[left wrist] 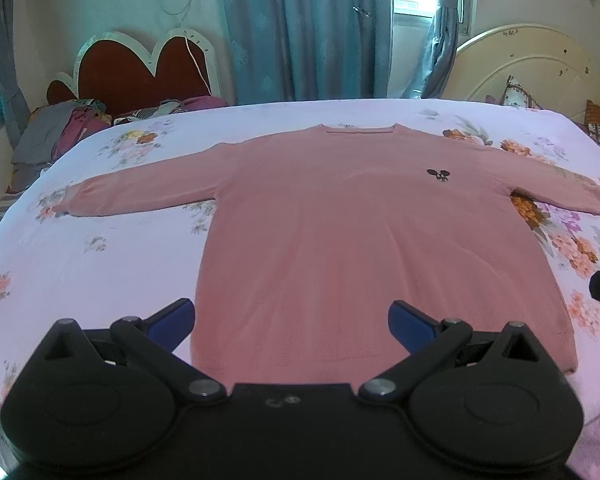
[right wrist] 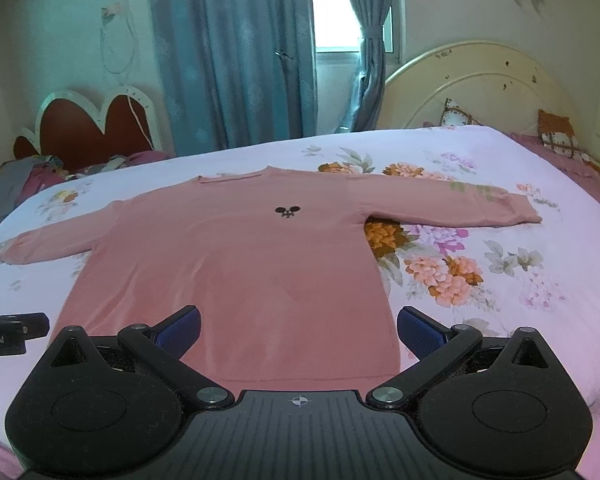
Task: Fold small clothes
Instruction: 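Grasp the sleeve cuff with the right gripper and lift it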
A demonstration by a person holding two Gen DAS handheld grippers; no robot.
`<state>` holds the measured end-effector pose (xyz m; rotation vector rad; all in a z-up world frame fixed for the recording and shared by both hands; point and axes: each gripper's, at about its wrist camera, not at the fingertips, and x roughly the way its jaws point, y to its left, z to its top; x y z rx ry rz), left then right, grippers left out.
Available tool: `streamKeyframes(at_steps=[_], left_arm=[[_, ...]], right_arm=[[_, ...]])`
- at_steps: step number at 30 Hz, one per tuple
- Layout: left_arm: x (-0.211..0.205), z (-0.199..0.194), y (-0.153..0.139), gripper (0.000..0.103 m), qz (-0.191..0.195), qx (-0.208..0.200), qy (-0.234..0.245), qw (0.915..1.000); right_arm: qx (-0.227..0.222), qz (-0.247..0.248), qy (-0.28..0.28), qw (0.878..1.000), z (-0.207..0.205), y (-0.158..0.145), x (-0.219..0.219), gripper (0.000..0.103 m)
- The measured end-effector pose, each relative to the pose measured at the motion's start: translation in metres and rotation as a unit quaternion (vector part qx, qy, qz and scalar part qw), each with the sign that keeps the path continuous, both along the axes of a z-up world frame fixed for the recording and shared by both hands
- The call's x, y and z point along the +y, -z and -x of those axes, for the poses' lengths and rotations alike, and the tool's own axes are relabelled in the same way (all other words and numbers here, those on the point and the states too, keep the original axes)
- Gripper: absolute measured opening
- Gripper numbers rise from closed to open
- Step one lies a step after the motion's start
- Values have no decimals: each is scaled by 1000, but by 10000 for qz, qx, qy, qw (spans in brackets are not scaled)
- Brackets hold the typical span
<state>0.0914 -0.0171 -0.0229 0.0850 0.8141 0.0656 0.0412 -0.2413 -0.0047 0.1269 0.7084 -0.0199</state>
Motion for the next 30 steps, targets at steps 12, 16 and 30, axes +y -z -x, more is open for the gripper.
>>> streamKeyframes(at_steps=[12,16,30], left_arm=[[-11,-69,16,103,21,33,-151,9999],[-13,-96,21,103,184,8,-257,9995],[-41,-186,55,103,164,179,-364,9990]], right_arm=[[51,47,347,9994,-70,22,-53,103],[119,-13,519,9986,-97,32,-80,103],[284,35,1175,9927,-189,74,-178,103]])
